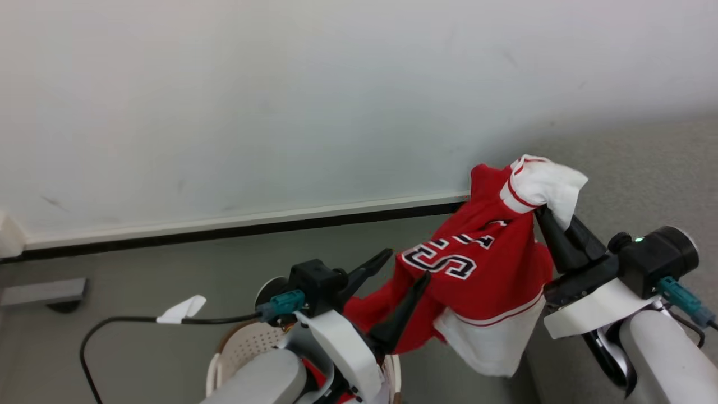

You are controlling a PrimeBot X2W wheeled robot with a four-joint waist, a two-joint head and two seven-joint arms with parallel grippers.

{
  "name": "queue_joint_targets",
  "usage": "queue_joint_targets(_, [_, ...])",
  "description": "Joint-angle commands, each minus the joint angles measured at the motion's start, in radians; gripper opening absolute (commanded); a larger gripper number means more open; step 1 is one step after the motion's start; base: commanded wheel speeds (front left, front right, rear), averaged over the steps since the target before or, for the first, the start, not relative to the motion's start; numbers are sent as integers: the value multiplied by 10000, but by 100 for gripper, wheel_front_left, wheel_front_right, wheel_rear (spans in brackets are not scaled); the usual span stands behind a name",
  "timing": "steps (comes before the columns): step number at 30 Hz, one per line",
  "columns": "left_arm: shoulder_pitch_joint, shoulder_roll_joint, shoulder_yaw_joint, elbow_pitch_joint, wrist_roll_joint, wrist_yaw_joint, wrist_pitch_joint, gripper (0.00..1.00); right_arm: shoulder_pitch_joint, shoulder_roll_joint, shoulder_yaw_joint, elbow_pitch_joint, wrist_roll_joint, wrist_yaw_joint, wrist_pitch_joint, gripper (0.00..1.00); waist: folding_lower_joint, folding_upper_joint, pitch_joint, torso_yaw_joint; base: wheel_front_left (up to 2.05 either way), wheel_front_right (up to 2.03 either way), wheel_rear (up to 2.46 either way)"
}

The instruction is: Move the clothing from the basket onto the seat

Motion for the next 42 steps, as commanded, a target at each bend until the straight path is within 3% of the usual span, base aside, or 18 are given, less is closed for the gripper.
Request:
queue_joint_targets(1, [27,132,-15,-91,107,25,-96,100,-145,-99,-130,-146,-77,-23,3,0,0,-1,151,-635,0,0,0])
queue_joint_targets(13, [-337,445,-310,-487,709,-75,-361,100,-51,-267,-1532,-1147,-424,-22,3,0,0,-1,656,-2623,0,0,0])
queue_joint_targets(23, [-562,598,-454,-484,990,-26,-266,100,274,-131,-2089,-1712,-484,-22,5,0,0,-1,999,-3587,0,0,0])
queue_joint_targets(31, [-886,781,-580,-539,1198,-92,-84,100,-293,-228,-2496,-1851,-299,-23,3,0,0,-1,1636,-3479,0,0,0])
queue_joint_targets(42, [-1967,1307,-575,-1186,1670,-250,464,100,-2246,-904,-4007,-1315,-78,-22,5,0,0,-1,3849,-2327,0,0,0])
